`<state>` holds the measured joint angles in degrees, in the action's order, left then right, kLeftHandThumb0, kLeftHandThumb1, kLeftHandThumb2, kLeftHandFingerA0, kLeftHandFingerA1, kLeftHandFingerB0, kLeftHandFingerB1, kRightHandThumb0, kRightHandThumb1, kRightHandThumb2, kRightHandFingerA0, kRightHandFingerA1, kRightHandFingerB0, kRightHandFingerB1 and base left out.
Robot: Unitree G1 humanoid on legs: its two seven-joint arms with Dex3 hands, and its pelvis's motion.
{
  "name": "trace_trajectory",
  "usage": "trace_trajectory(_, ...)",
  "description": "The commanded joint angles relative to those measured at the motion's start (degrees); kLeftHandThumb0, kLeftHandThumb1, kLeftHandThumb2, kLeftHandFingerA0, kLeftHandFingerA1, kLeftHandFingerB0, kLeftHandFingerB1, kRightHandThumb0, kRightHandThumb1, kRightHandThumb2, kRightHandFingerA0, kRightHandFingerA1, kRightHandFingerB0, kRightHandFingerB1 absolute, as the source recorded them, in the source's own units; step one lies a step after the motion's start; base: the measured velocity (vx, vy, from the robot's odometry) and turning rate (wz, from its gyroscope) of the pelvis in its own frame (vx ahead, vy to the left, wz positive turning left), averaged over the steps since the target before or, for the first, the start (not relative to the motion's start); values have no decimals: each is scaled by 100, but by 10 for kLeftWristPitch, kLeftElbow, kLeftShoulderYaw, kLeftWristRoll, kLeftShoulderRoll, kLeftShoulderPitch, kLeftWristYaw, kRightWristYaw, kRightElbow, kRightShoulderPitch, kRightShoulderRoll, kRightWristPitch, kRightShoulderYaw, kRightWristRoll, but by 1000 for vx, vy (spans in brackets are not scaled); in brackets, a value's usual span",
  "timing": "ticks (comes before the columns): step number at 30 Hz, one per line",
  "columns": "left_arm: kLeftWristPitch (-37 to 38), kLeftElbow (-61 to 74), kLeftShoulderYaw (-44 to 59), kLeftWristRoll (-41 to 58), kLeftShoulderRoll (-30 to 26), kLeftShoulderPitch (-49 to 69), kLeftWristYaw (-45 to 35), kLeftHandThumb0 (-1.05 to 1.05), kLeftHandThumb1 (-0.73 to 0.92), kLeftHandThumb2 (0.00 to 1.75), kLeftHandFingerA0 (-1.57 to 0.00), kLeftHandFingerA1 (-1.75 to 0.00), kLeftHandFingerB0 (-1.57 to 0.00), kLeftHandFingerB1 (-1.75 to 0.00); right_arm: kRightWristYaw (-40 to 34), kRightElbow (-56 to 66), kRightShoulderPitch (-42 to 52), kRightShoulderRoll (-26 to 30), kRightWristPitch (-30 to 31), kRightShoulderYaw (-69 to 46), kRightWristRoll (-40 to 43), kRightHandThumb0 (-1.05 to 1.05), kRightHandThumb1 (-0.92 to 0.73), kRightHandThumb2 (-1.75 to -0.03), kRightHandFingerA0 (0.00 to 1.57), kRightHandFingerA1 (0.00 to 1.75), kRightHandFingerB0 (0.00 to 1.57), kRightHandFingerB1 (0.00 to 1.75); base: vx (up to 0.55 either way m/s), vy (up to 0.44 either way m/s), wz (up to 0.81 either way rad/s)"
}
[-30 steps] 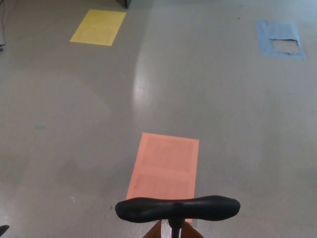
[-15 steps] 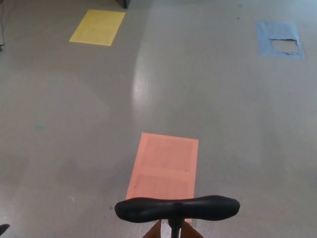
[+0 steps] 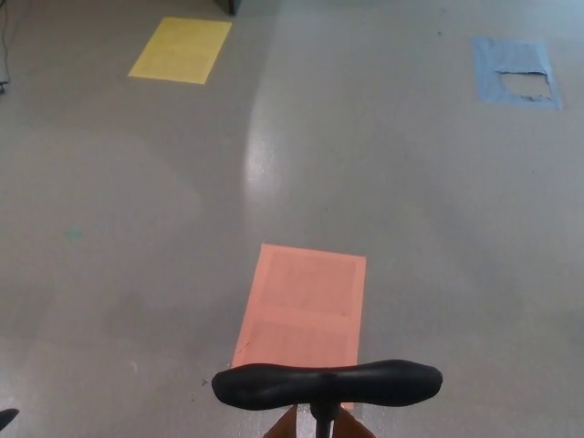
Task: An air pump is kept on top of a storage box on the floor and the robot uses its right hand to press down on the handle of the pump to compress it
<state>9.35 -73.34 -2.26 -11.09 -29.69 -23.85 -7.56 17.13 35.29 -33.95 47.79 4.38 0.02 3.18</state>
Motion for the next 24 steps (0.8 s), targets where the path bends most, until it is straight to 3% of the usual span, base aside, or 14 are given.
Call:
trace_trajectory(1, 12, -21, -13, -21, -28, -1, -19, -63, 62, 59, -33, -51, -38, -37, 204, 115, -93, 5, 126, 217, -1, -95, -85, -118, 7, 17, 7, 15, 0, 0, 0)
trace_trajectory(15, 14, -24, -16, -18, -28, 1, -21, -63, 62, 59, -33, -51, -37, -36, 210, 50, -92, -46, 166, 340, -64, -92, -83, -120, 0, 16, 0, 14, 0, 0, 0)
trace_trajectory(24, 16, -27, -13, -13, -30, 6, -24, -61, 62, 60, -33, -50, -38, -36, 181, 8, -22, -125, 188, 407, -96, -92, -85, -119, 0, 15, 0, 12, 0, 0, 0)
